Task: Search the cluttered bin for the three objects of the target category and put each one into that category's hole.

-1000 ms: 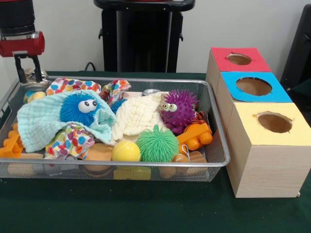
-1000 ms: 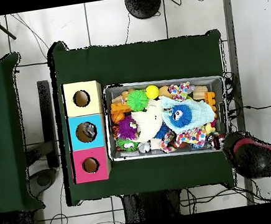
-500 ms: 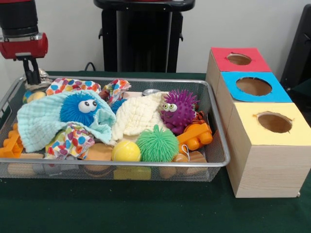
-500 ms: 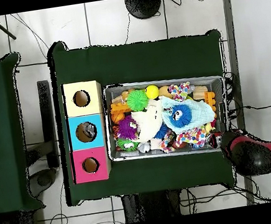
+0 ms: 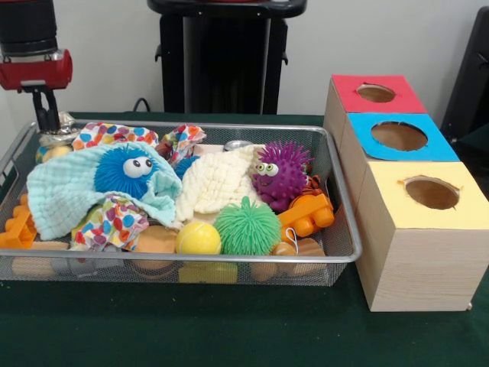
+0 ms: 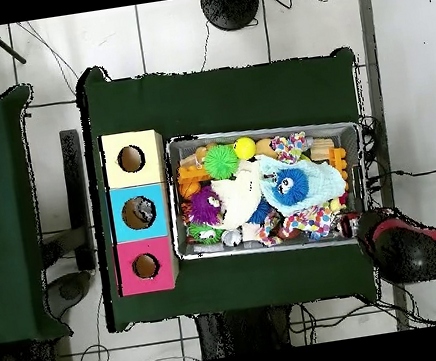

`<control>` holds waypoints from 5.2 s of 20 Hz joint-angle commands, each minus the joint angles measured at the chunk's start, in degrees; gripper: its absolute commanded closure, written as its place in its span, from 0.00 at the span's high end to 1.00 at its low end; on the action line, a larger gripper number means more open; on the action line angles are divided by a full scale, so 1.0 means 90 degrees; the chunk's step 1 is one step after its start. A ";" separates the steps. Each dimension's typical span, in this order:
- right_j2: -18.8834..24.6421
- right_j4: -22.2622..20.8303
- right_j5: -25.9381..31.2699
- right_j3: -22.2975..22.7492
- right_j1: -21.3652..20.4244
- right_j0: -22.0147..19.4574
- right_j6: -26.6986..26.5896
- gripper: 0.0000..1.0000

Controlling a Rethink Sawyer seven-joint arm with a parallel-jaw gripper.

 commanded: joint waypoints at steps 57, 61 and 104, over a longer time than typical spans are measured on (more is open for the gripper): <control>-0.2018 0.1566 -0.1000 0.0914 -0.1495 0.1158 0.2000 1.00; -0.2428 0.1970 -0.1259 0.0953 -0.1379 0.1326 0.2203 1.00; -0.4242 0.3256 -0.3116 0.1014 -0.0046 0.3035 0.1936 1.00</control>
